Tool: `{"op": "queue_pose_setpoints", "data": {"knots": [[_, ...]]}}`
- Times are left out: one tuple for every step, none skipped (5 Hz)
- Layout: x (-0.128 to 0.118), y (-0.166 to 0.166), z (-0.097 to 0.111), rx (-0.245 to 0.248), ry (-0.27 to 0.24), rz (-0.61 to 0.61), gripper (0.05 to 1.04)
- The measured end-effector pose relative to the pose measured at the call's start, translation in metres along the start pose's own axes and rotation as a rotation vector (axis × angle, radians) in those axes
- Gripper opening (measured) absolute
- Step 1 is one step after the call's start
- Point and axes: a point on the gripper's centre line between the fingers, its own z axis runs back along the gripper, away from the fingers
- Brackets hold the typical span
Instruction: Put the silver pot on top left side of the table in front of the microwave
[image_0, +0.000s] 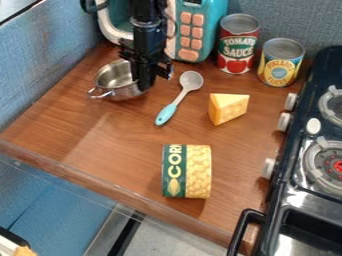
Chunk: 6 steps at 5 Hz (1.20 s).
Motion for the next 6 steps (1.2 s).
{"op": "queue_pose_setpoints", "data": {"knots": [[0.0,0.007,-0.01,-0.03,0.026,0.03,0.069],[-0.001,0.011,-0.014,-0.039,0.033,0.059,0.103],[-0.009,0.01,-0.02,-0.051,0.057,0.095,0.303],[-0.013,0.002,0.003,-0.022,0.002,0.104,0.564],[-0.016,-0.012,0.045,0.034,-0.093,0.08,0.872],[-0.02,-0.017,0.059,0.047,-0.101,0.085,1.012]]}}
